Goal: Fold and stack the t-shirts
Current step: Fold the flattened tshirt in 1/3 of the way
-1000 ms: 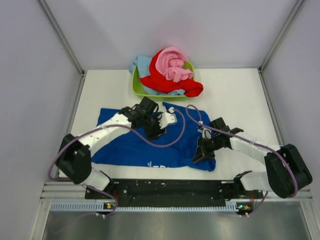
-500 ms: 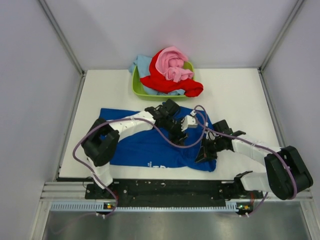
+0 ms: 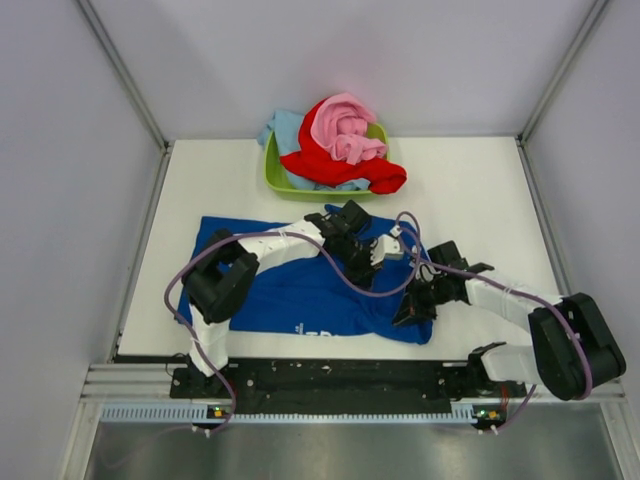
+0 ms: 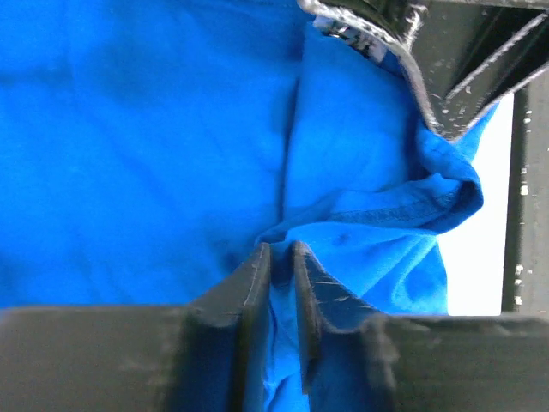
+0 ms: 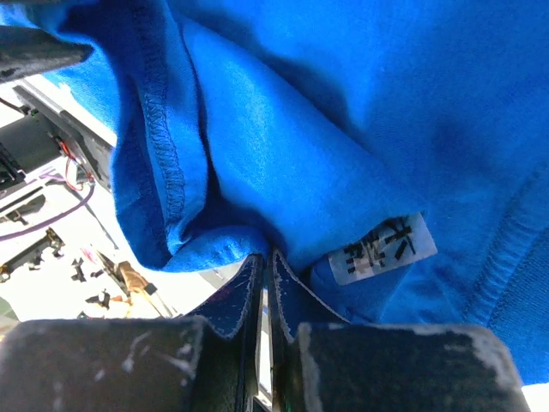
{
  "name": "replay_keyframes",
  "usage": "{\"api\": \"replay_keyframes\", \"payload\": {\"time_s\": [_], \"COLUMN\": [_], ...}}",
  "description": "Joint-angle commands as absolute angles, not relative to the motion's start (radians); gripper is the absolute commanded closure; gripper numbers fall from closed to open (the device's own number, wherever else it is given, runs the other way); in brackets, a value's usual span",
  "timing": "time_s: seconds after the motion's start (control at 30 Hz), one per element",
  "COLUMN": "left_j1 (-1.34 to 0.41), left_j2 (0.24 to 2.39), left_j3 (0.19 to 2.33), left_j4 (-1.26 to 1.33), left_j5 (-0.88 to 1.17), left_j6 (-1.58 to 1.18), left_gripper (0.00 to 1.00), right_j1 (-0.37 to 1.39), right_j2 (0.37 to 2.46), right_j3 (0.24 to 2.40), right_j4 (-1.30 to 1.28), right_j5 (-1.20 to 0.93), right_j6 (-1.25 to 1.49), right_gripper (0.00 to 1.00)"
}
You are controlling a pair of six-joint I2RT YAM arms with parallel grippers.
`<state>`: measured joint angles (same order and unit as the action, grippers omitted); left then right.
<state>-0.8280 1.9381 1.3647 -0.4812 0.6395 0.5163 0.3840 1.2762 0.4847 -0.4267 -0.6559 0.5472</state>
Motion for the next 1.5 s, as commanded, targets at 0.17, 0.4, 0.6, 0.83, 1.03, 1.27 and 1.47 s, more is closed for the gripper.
{"api": "replay_keyframes", "payload": {"time_s": [0.17, 0.4, 0.6, 0.83, 1.03, 1.27, 1.47], "left_j1": [-0.833, -0.813, -0.796, -0.782, -0.781, -0.781, -0.781], "left_j2": [1.809, 1.695, 1.683, 1.764, 1.813, 1.848, 1.859], "left_j3": [1.303, 1.206, 1.169, 1.196, 1.218, 1.235, 1.236], "left_j4": [-0.442, -0.282, -0.213, -0.170, -0.172, -0.178, -0.178], "left_j5": [0.542, 0.234, 0.057, -0.070, -0.025, -0.067, -0.106], "left_j6": [0.470, 0.267, 0.170, 0.115, 0.098, 0.084, 0.080], "left_gripper": [1.00, 1.00, 1.00, 1.00, 1.00, 1.00, 1.00], "right_j1": [0.342, 0.341, 0.339, 0.330, 0.316, 0.314, 0.311], "right_j2": [1.203, 1.265, 1.305, 1.367, 1.440, 1.554, 1.618], "right_j3": [0.555, 0.712, 0.768, 0.793, 0.811, 0.874, 0.925], "right_j4": [-0.368, -0.347, -0.305, -0.184, -0.114, -0.089, -0.077], "right_j5": [-0.603, -0.394, -0.325, -0.232, -0.203, -0.170, -0.160], "right_j6": [0.503, 0.411, 0.374, 0.339, 0.328, 0.299, 0.290], "right_gripper": [1.00, 1.00, 1.00, 1.00, 1.00, 1.00, 1.00]}}
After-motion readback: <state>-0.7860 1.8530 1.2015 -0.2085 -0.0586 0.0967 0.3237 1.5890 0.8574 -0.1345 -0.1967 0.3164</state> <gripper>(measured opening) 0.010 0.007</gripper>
